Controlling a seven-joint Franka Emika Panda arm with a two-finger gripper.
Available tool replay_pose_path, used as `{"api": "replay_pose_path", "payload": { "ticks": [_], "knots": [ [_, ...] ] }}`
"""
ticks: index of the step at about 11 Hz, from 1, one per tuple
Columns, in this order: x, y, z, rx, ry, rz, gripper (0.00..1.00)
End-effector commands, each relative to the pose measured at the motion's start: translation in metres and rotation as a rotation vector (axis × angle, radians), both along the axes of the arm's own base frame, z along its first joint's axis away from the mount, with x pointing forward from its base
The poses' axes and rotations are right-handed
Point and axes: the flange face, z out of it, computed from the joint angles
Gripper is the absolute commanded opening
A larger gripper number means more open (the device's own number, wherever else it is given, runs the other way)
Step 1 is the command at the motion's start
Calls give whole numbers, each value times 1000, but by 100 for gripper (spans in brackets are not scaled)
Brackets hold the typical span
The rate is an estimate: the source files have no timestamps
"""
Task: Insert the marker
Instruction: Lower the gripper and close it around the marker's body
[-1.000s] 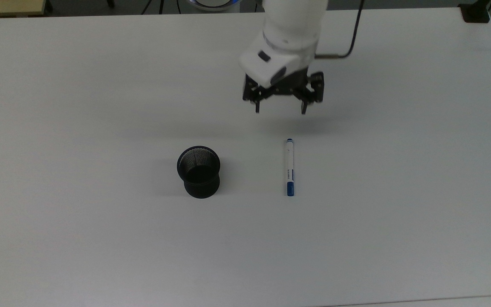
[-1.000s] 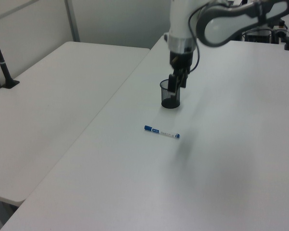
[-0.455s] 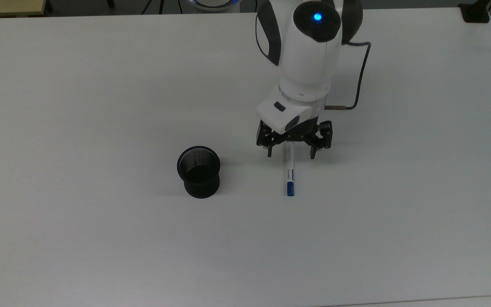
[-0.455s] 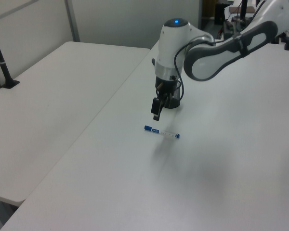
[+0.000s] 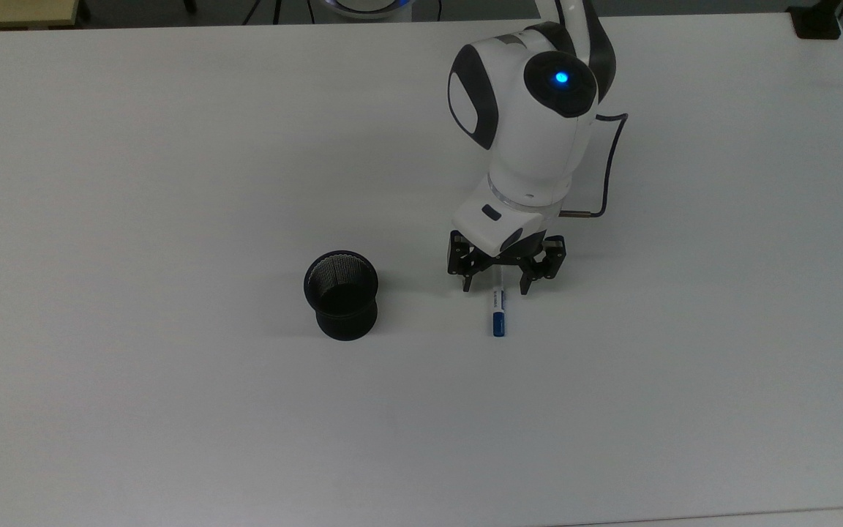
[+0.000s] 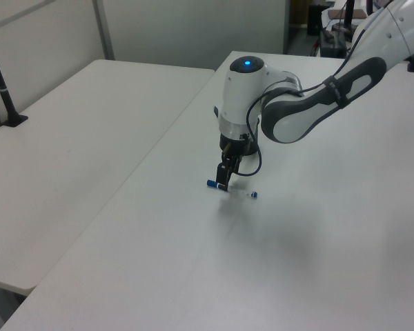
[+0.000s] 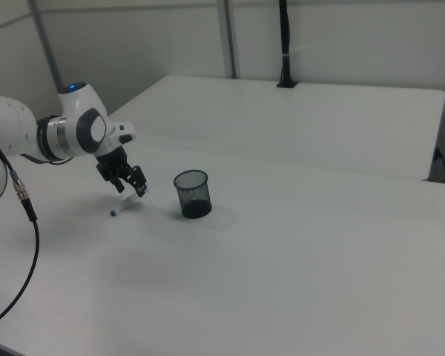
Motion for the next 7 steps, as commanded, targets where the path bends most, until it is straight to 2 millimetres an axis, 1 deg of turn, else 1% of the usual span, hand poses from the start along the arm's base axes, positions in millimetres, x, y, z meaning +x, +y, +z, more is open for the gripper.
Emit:
{"api": "replay_pose_path", "payload": {
  "ticks": [1, 2, 4, 5, 6, 7],
  "knots": [
    [1, 13, -9, -18, -19, 9, 58],
    [3, 12, -15, -22, -27, 4, 53],
    [7, 14, -18, -29, -76, -26, 54],
    [7, 15, -26, -40, -87, -36, 54],
    [9, 14, -27, -44, -107, -39, 53],
    [10, 15, -33, -47, -122, -42, 50]
  ]
}}
